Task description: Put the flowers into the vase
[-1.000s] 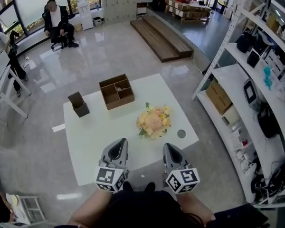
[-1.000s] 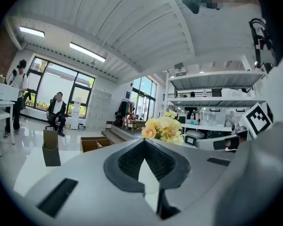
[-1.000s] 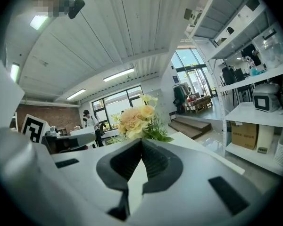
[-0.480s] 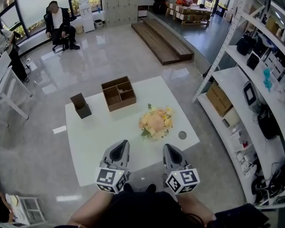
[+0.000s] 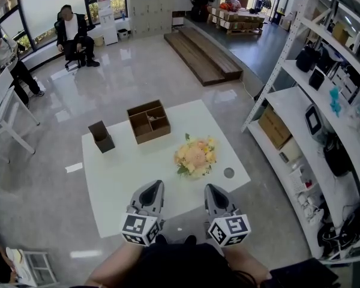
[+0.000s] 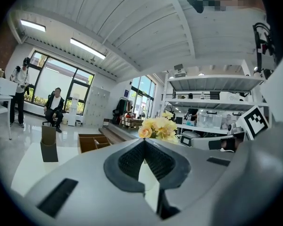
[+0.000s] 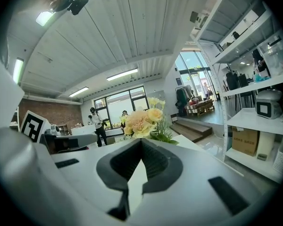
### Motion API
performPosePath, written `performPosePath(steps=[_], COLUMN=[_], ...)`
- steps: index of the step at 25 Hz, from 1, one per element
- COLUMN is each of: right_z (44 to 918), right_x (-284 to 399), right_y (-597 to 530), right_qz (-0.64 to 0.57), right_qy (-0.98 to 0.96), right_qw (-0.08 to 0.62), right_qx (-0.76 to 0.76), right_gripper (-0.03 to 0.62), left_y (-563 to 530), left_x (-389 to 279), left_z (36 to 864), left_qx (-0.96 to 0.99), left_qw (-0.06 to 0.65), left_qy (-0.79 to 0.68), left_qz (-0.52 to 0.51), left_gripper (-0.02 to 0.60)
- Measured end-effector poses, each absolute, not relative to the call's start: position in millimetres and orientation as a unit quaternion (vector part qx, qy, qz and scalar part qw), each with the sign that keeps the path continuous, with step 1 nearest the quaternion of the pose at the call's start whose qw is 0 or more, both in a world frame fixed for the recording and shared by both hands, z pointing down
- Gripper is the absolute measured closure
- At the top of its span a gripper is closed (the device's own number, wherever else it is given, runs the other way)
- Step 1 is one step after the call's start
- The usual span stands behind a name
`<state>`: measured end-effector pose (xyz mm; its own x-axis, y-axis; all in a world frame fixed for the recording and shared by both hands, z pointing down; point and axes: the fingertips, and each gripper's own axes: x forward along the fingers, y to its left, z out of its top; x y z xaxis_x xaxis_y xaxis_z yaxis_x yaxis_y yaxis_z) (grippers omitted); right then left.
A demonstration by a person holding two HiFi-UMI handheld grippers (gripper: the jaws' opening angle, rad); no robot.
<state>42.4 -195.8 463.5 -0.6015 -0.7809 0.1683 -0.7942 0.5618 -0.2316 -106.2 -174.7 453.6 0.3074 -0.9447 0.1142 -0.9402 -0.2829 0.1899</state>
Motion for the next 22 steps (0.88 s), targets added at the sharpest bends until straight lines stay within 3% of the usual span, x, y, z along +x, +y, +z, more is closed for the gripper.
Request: performPosePath(steps=[22], right_z=[464.2], right_x=[38.1], right_y=[-193.8], right_qz=[0.135], right_qy=[-0.887], right_qw=[0.030], right_qx=[0.441], right_gripper=[0.591], left_y=[-175.9], left_x=[-101.5], left_z=[459.8], left_qx=[0.805], left_qw=[0.123], left_qy=[-0.580], left_qz=[-0.012], left_gripper=[0.575])
